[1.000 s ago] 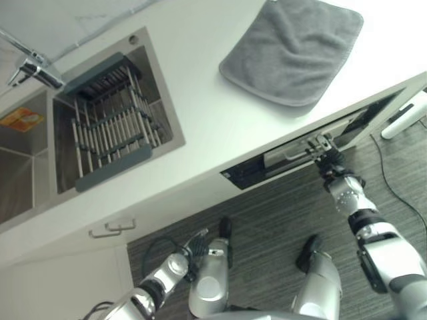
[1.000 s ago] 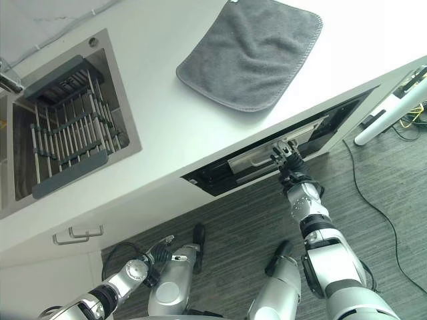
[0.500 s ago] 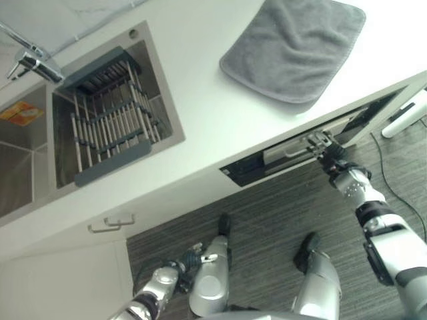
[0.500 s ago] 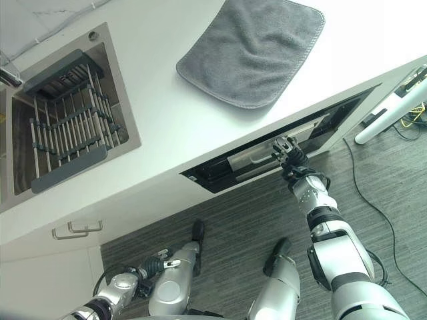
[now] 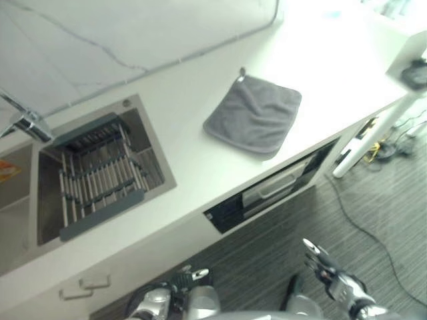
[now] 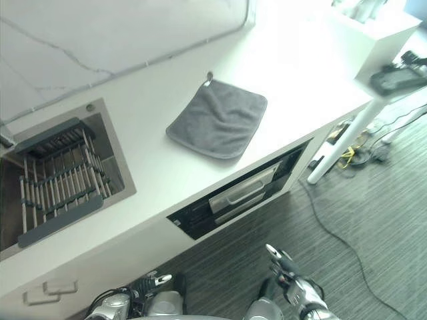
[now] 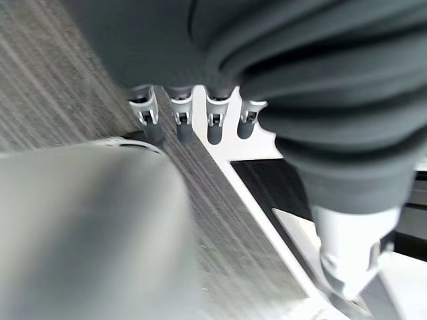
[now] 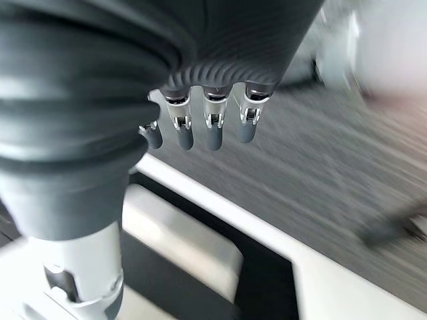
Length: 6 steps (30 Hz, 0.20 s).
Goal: Place the dishes in the dishwasher.
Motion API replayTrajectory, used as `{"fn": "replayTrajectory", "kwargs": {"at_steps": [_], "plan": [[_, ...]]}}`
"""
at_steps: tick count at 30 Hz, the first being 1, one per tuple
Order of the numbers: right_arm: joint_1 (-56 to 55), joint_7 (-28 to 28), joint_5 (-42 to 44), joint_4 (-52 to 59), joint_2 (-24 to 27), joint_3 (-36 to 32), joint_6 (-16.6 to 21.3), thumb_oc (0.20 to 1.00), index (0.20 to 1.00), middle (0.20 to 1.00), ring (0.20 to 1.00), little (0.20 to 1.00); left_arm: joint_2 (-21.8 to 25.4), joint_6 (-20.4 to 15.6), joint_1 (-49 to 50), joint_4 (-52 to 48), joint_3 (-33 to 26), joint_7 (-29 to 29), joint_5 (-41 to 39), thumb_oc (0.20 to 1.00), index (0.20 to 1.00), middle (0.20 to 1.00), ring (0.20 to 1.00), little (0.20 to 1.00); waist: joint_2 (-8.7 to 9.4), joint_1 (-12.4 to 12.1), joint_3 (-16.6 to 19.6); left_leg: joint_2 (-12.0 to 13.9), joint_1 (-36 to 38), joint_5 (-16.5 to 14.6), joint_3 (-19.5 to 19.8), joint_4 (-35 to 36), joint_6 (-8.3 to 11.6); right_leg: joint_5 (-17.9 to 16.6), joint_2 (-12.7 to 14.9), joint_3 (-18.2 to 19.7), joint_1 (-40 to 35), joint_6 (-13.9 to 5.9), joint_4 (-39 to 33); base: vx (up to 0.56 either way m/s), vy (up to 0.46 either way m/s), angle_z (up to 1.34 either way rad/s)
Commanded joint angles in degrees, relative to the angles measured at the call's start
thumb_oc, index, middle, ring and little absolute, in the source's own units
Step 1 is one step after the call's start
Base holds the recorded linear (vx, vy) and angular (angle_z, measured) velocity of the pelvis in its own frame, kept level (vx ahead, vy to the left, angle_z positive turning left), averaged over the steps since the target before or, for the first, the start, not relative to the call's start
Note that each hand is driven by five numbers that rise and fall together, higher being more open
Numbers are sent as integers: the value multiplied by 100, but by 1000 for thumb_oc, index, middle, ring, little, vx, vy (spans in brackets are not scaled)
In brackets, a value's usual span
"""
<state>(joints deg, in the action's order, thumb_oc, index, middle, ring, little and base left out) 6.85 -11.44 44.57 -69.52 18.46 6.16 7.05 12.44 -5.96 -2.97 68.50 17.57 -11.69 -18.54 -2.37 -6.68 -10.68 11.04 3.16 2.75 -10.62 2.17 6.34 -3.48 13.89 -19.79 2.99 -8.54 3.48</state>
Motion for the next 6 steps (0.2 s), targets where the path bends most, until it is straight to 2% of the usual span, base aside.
{"fn": "replayTrajectory", "kwargs": {"at_steps": [1, 6], "plan": [[529, -34, -282, 50, -20, -150, 314, 1000, 1000, 1000, 1000, 1000, -8, 107, -37, 135, 128, 60, 237, 1000, 1000, 1000, 1000, 1000, 54, -112, -173, -27, -207, 50, -64, 120, 55, 556, 227, 123, -405, -128, 224, 74, -89, -13], [21, 9, -737, 34, 38, -216, 334, 1000, 1000, 1000, 1000, 1000, 94, 298, 228, 131, -158, -35, 330, 1000, 1000, 1000, 1000, 1000, 130, 23, -23, 11, 55, -19, -186, 182, 39, 538, 173, 221, -626, -146, 73, 62, -69, -8]]}}
